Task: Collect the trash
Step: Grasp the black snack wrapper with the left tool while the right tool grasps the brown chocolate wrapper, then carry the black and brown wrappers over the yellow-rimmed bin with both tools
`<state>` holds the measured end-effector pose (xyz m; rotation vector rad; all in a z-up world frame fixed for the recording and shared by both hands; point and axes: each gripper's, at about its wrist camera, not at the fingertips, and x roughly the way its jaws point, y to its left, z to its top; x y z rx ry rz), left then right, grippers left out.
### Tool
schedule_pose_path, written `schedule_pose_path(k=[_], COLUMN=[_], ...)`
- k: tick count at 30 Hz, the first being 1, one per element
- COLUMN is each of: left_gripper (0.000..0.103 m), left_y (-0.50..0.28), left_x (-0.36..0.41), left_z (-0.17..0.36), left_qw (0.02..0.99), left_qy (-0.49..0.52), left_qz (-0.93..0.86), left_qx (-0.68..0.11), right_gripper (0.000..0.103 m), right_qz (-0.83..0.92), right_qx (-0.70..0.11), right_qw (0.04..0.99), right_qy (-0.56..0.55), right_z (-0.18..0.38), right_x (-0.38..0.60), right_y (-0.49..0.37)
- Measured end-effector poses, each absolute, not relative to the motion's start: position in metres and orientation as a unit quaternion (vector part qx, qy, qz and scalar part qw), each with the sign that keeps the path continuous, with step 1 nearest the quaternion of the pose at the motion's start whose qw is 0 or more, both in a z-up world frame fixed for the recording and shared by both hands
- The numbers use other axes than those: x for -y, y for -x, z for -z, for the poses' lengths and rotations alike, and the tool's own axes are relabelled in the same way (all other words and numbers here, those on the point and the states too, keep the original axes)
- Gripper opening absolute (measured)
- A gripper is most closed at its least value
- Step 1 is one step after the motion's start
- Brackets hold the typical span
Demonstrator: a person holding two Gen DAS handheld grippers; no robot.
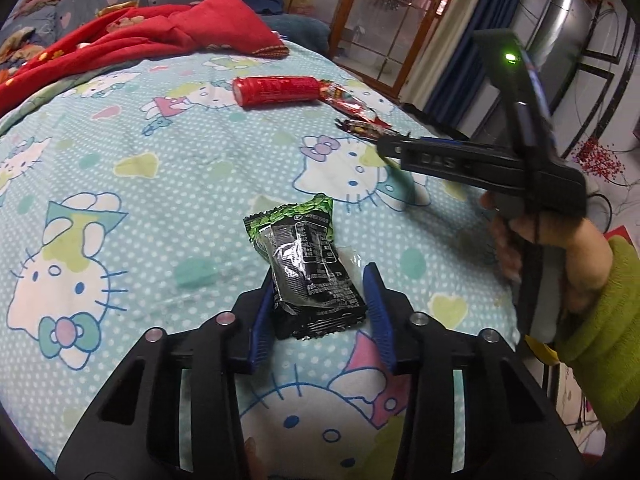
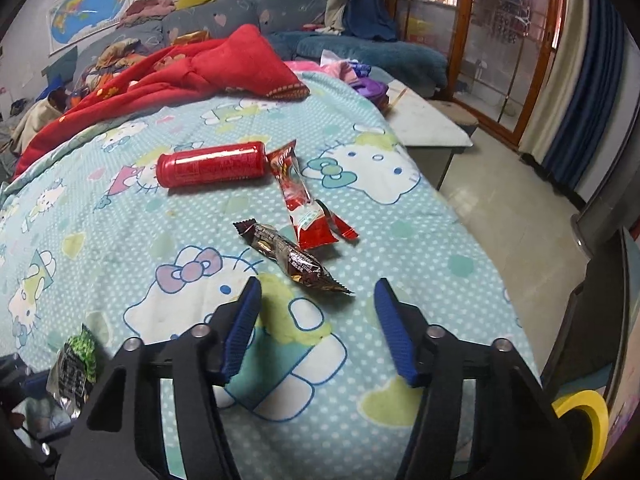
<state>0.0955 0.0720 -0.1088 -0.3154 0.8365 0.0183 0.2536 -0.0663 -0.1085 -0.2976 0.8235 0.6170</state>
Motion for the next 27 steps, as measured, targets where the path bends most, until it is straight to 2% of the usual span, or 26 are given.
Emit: schedule_pose_path(k=[3, 7, 10, 14, 27], left_gripper=[0.032, 0.031, 0.031, 0.031, 0.030], left_y=[-0.096, -0.096, -0.096, -0.097, -0.095], left_x=[-0.069, -0.068, -0.069, -0.068, -0.060], left_z=[0.109, 0.109, 0.109, 0.109, 0.104], left_qw=[0.902, 0.903, 0.903, 0.904, 0.910], left_qy=[0.150, 0.149, 0.151, 0.152, 0.153], left_qz=[-0.001, 0.004, 0.006, 0.014, 0.040], left_qx=[-0.404, -0.404, -0.402, -0.400, -0.384], right_gripper=[0.041, 0.014, 0.005, 0.001, 0.001], right_qz=[-0.298, -0.308, -0.318, -0.330, -0.351], right_qx=[-0.398, -0.398, -0.395, -0.392, -0.385], right_qw=[0.857, 0.855, 0.855, 0.853, 0.852], right_qy=[0.134, 0.124, 0.111, 0.093, 0.051], right_z=[0.110, 0.110, 0.108, 0.105, 0.095], right_x=[0.066, 0.069, 0.074, 0.082, 0.121], right_y=[-0.257, -0.256, -0.251, -0.238, -0.181])
